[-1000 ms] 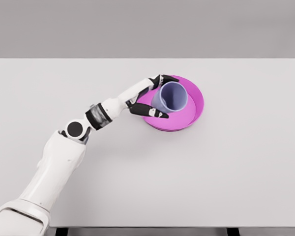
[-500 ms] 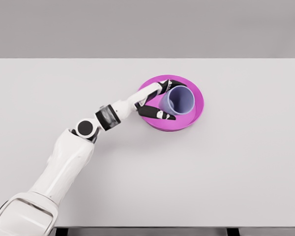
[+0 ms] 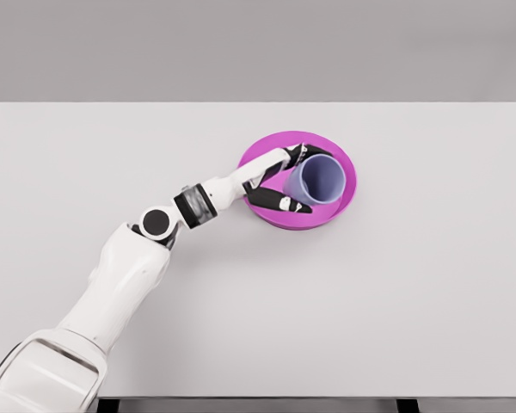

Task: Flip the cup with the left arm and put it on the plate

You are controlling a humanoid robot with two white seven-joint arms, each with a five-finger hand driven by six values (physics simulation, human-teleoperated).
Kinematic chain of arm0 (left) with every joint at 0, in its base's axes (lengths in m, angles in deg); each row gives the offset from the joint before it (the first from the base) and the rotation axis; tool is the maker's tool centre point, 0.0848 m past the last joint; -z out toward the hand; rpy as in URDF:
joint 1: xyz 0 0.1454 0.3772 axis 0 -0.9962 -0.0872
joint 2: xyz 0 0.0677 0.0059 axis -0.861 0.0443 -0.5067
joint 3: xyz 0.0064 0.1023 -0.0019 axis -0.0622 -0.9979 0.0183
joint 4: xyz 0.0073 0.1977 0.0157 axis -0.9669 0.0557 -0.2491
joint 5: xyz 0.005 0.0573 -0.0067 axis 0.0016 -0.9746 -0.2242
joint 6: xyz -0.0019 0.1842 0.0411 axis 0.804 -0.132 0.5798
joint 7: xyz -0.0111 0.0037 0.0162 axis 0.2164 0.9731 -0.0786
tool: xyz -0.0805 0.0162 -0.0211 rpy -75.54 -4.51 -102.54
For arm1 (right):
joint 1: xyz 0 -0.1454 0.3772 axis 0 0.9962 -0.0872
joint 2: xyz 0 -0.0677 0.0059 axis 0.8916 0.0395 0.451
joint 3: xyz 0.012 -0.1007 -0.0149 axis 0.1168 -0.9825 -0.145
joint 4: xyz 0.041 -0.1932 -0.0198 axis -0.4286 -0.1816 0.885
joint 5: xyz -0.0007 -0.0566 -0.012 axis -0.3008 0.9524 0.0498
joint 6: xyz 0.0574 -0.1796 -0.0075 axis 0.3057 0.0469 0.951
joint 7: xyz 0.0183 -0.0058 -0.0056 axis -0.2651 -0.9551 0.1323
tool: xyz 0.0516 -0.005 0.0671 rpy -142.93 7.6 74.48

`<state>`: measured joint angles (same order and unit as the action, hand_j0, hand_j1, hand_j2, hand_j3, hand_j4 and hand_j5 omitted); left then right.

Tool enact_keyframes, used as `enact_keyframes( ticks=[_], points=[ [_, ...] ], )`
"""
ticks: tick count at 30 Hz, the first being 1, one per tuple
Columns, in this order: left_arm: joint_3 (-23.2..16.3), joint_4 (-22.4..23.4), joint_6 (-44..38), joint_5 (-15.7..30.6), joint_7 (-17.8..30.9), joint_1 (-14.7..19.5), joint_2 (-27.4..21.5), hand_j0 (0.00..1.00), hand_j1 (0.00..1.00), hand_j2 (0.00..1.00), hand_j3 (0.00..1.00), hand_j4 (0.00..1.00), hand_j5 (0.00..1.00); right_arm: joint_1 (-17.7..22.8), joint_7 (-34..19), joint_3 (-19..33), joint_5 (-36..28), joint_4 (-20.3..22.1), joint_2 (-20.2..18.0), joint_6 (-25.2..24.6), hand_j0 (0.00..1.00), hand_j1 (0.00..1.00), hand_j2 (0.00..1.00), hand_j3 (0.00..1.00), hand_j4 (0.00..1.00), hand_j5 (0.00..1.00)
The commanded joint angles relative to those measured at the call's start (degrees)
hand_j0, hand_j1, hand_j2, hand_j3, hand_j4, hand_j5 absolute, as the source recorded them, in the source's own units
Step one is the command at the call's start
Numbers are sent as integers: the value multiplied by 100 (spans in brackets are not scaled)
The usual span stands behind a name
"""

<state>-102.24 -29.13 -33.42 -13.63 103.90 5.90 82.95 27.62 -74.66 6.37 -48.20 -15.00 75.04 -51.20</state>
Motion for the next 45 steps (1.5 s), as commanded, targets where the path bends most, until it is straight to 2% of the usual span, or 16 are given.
enact_keyframes(
  ticks=[1, 3, 5, 6, 8, 45],
  points=[
    [5, 52, -8, 10, -1, 0, 3, 74, 74, 74, 74, 74, 74, 0, -1, -1, -2, 0, 0, 0, 100, 100, 100, 100, 100, 100],
    [5, 52, -8, -86, -1, 26, 3, 75, 75, 75, 75, 75, 75, -9, -1, -1, -2, 0, 0, 0, 100, 100, 100, 100, 100, 100],
    [23, 44, -8, -183, -1, 44, 3, 85, 85, 85, 85, 85, 85, 0, -1, -1, -2, 0, 0, 0, 100, 100, 100, 100, 100, 100],
    [23, 44, -8, -192, -1, 62, 3, 94, 94, 94, 94, 94, 94, 0, -1, -1, 7, 0, 0, 0, 100, 100, 100, 100, 100, 100],
    [23, 44, -8, -192, -1, 61, 3, 99, 99, 99, 99, 99, 99, 0, -1, -1, -2, 0, 0, 0, 100, 100, 100, 100, 100, 100],
    [84, 44, -8, -289, -1, 193, 3, 100, 100, 100, 100, 100, 100, 0, -1, -1, 7, 0, 0, 0, 100, 100, 100, 100, 100, 100]
  ],
)
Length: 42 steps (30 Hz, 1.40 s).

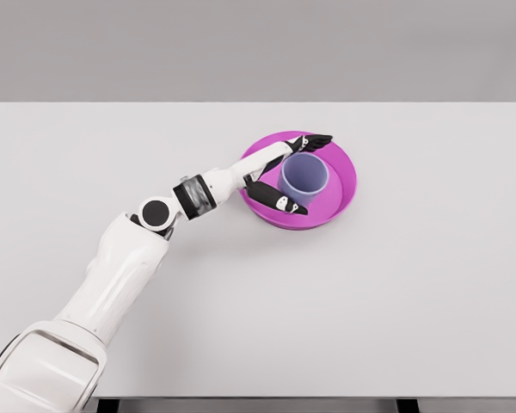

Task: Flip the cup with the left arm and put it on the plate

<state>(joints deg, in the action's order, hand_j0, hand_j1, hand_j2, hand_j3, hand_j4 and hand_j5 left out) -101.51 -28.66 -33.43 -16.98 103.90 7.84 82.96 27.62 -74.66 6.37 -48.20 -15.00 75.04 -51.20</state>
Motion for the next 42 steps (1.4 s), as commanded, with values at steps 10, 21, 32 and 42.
enact_keyframes(
  ticks=[10, 21, 32, 42],
  points=[
    [38, 6, -7, 46, -1, 26, -130, 100, 100, 100, 100, 100, 100, -9, -1, -1, -1, 0, 0, 0, 100, 100, 100, 100, 100, 100],
    [47, -2, -7, 99, -1, 62, -280, 100, 100, 100, 100, 100, 100, 0, -1, -1, -1, 0, 0, 0, 100, 100, 100, 100, 100, 100],
    [354, -64, -7, 161, -1, 53, -692, 100, 100, 100, 100, 100, 100, -9, -1, -1, -1, 0, 0, 0, 100, 100, 100, 100, 100, 100],
    [1435, -2, -7, 292, -1, -123, -1712, 100, 100, 100, 100, 100, 100, 0, -1, -1, -1, 0, 0, 0, 100, 100, 100, 100, 100, 100]
  ],
)
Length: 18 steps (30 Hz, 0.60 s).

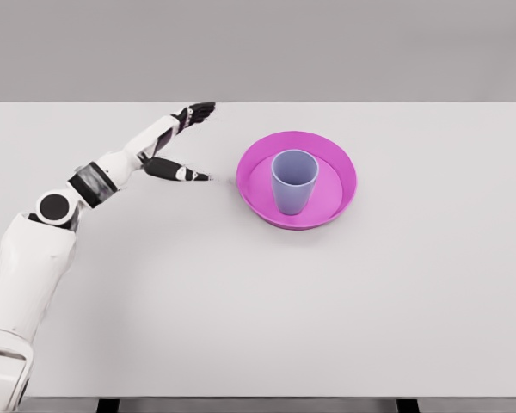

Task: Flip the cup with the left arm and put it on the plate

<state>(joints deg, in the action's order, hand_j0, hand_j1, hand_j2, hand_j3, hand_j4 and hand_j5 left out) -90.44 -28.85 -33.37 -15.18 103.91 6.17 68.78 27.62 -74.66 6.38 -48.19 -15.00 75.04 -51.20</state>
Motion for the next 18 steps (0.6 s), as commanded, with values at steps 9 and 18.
enact_keyframes(
  ticks=[9, 18],
  points=[
    [424, 298, -13, 588, -2, -62, -865, 100, 100, 100, 100, 100, 100, 0, -1, -1, -2, 0, 0, 0, 100, 100, 100, 100, 100, 100],
    [424, 315, -13, 500, -2, -202, -1383, 100, 100, 100, 100, 100, 100, 0, -1, -1, -2, 0, 0, 0, 100, 100, 100, 100, 100, 100]
  ],
)
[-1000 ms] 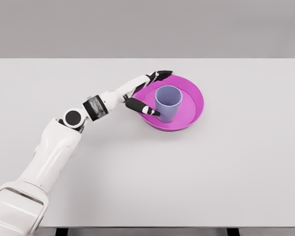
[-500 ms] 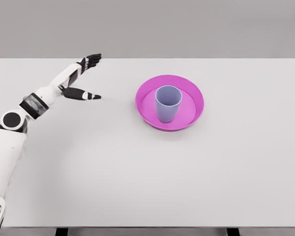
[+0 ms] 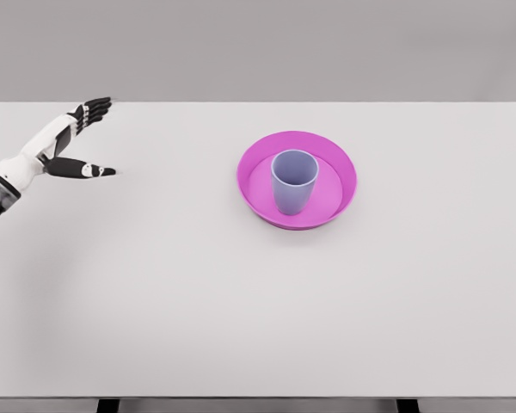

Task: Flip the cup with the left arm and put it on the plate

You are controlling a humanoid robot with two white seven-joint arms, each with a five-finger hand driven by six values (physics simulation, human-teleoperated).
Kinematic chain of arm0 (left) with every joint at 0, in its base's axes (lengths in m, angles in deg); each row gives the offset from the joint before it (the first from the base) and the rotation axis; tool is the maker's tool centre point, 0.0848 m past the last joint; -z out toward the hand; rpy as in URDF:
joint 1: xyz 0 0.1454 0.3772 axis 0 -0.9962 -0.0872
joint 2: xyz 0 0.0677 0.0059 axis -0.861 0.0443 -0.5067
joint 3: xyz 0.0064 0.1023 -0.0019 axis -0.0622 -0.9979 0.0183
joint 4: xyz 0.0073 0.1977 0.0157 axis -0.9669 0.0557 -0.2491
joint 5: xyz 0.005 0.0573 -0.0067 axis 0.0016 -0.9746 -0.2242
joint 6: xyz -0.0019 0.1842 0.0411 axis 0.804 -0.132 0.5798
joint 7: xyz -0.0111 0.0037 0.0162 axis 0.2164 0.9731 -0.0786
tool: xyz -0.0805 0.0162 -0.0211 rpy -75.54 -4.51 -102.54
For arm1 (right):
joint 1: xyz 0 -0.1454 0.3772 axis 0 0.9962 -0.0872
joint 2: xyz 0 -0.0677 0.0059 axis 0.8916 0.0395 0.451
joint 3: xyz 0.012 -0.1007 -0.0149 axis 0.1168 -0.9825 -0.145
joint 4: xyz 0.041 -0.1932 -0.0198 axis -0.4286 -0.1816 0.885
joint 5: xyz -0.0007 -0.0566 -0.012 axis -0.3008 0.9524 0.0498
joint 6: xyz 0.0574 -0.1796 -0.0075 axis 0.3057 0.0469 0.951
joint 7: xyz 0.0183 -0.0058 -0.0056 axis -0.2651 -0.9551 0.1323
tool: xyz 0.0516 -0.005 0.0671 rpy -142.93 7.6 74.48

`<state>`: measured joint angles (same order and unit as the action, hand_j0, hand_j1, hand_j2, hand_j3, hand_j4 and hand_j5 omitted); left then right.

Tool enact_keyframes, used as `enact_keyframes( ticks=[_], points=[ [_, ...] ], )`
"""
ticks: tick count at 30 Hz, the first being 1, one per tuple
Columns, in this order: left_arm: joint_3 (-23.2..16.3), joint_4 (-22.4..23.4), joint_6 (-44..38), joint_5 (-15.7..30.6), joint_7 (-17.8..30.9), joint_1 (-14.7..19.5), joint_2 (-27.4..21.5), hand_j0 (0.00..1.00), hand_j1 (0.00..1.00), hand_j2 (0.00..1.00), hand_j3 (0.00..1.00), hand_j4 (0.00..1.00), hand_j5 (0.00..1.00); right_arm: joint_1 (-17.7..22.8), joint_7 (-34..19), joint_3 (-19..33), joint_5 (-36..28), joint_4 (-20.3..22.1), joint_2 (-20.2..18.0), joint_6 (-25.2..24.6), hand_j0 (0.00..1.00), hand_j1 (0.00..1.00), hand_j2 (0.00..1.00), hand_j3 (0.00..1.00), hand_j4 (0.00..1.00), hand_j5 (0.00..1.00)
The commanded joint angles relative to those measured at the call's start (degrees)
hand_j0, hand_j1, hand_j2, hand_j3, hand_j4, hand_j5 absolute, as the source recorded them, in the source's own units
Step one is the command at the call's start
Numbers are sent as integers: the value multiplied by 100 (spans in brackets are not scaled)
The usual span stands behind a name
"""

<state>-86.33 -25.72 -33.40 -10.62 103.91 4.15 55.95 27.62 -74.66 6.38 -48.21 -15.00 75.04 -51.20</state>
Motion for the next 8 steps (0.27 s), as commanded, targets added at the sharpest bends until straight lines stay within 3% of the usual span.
enact_keyframes(
  ticks=[1, 8],
  points=[
    [22, 2, -10, 43, -1, 0, -180, 100, 100, 100, 100, 100, 100, 0, -1, 7, -1, 0, 0, 0, 100, 100, 100, 100, 100, 100],
    [145, 161, -10, 43, -1, -26, -224, 100, 100, 100, 100, 100, 100, 0, -1, 7, -1, 0, 0, 0, 100, 100, 100, 100, 100, 100]
  ],
)
